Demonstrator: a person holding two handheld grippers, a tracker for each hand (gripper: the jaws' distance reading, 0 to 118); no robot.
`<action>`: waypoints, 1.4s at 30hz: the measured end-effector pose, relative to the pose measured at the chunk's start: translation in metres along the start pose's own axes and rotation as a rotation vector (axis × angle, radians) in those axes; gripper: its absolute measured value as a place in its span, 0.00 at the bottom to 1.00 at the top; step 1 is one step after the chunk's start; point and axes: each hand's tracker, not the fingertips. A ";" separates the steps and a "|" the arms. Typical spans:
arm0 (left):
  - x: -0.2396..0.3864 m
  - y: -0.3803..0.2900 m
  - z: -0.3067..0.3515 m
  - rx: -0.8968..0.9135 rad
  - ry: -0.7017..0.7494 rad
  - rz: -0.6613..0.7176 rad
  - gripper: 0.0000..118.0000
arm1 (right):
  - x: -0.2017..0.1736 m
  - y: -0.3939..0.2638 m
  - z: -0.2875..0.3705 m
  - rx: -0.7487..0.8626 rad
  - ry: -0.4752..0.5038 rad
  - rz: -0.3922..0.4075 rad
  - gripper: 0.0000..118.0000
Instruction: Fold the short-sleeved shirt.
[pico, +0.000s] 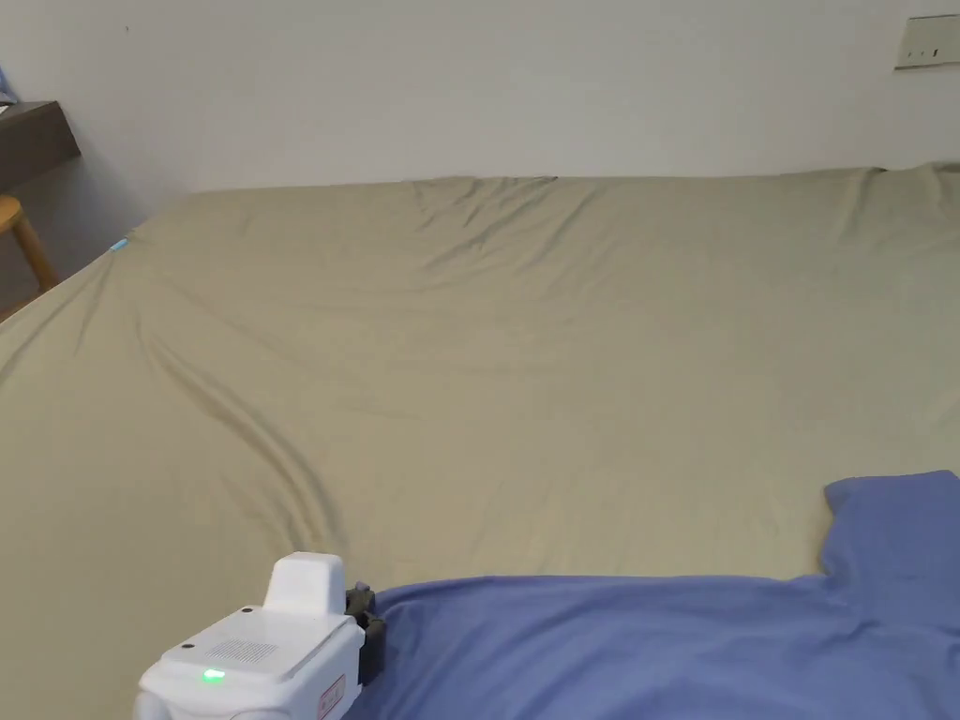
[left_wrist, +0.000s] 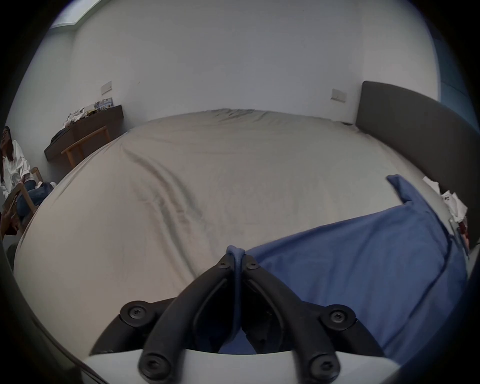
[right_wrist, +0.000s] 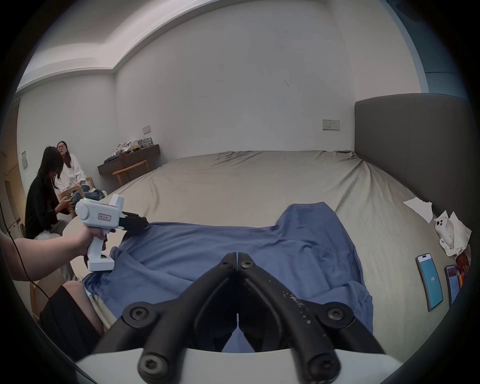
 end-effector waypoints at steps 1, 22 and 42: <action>0.001 0.001 0.009 0.010 -0.011 0.014 0.02 | 0.004 0.002 0.000 -0.005 -0.004 0.008 0.02; -0.007 0.014 0.077 0.067 0.005 0.029 0.02 | 0.218 0.020 -0.241 -0.551 -0.186 0.000 0.75; -0.032 0.027 0.134 0.063 -0.022 0.087 0.02 | 0.161 0.064 -0.045 -0.228 -0.019 -0.019 0.04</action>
